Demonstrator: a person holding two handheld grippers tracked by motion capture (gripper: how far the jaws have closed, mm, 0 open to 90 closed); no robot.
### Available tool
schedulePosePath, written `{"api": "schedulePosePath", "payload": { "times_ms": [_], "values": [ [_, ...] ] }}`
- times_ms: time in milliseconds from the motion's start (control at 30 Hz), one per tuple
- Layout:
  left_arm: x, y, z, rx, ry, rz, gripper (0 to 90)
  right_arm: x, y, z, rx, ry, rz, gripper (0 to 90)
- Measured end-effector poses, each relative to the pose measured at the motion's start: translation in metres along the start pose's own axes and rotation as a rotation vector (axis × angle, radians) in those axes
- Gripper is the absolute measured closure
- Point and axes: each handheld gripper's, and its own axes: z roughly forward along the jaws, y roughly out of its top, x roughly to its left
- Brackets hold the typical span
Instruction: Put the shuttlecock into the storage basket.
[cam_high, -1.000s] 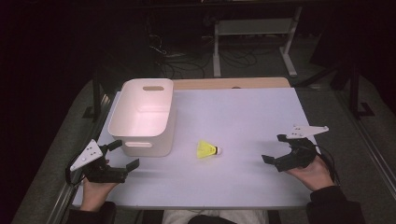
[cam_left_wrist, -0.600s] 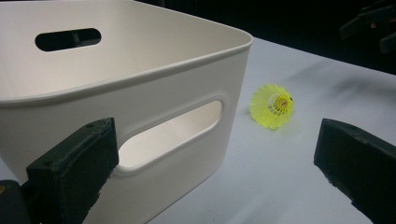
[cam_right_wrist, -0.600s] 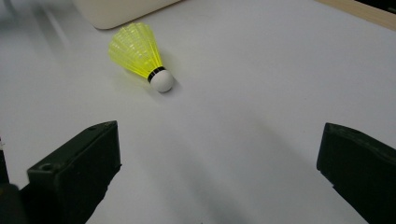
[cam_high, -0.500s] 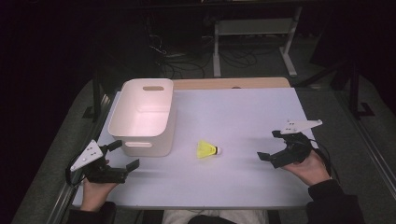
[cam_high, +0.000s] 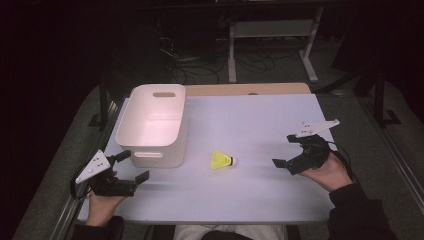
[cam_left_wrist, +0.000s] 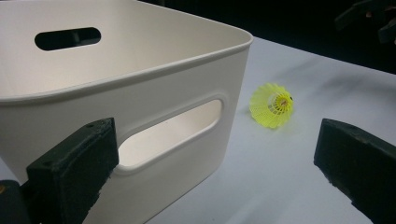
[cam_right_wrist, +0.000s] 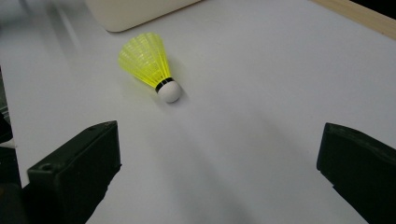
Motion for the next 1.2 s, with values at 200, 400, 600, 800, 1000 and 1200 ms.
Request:
{"api": "schedulePosePath", "payload": {
  "times_ms": [200,400,600,800,1000,1200],
  "values": [
    [0.000,0.000,0.000,0.001,0.000,0.001,0.0,-0.003,0.006,0.001,0.018,0.003,-0.013,0.0],
    [0.000,0.000,0.000,0.002,0.001,0.000,0.0,-0.004,0.015,0.001,0.032,0.010,-0.034,0.0],
    [0.000,0.000,0.000,0.001,0.001,0.000,0.0,-0.005,0.022,0.006,0.042,0.031,-0.044,0.0],
    [0.000,0.000,0.000,0.000,0.000,-0.001,0.0,-0.006,0.028,0.012,0.060,0.042,-0.058,0.0],
    [0.000,0.000,0.000,0.000,0.000,-0.002,0.0,-0.007,0.032,0.019,0.087,0.051,-0.067,0.0],
    [0.000,0.000,0.000,-0.002,0.000,-0.003,0.0,-0.011,0.037,0.024,0.095,0.053,-0.077,0.0]
  ]
}}
